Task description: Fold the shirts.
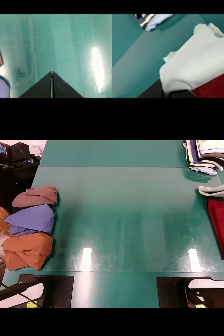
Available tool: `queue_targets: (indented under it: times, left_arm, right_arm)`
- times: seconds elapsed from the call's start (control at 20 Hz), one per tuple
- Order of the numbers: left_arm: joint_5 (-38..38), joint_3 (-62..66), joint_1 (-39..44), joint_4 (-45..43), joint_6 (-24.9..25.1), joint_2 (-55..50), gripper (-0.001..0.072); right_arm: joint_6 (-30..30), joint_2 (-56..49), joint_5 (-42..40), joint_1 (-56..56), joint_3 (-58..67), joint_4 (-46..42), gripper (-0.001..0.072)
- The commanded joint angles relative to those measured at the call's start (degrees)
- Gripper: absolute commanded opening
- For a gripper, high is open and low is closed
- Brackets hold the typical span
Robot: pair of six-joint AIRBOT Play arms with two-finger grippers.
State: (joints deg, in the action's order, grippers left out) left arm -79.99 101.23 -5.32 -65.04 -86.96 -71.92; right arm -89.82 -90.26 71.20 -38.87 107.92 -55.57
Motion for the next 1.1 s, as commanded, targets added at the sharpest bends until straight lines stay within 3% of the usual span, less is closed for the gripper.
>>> queue_targets:
  times: [0.0, 0.35, 0.8, 0.85, 0.9, 0.95, 1.05]
  left_arm:
    - [0.0, 0.0, 0.0, 0.0, 0.0, 0.0, 0.0022]
    - [0.0, 0.0, 0.0, 0.0, 0.5, 0.0, 0.0022]
    - [0.0, 0.0, 0.0, 0.0, 2.5, 0.0, 0.0022]
    - [0.0, 0.0, 0.0, 0.0, 3.0, 0.0, 0.0022]
    - [0.0, 0.0, 0.0, 0.0, 3.0, 0.0, 0.0022]
    - [0.1, 0.0, 0.0, 0.0, 3.0, 0.0, 0.0022]
    - [0.3, 0.0, 0.0, 0.0, 3.0, 0.0, 0.0022]
  right_arm:
    - [0.4, 0.0, 5.8, -2.4, 6.1, -0.5, 0.0016]
    - [0.3, 0.4, 17.8, -6.4, 7.7, -9.1, 0.0016]
    - [0.3, 9.8, 21.6, -12.9, -14.4, -29.7, 0.0029]
    - [0.3, 10.7, 21.9, -14.3, -16.6, -30.1, 0.0162]
    - [0.3, 11.5, 21.9, -15.6, -18.5, -30.0, 0.0447]
    - [0.3, 12.1, 21.8, -16.9, -20.1, -29.9, 0.0606]
    - [0.3, 13.1, 21.3, -17.6, -20.8, -27.0, 0.0604]
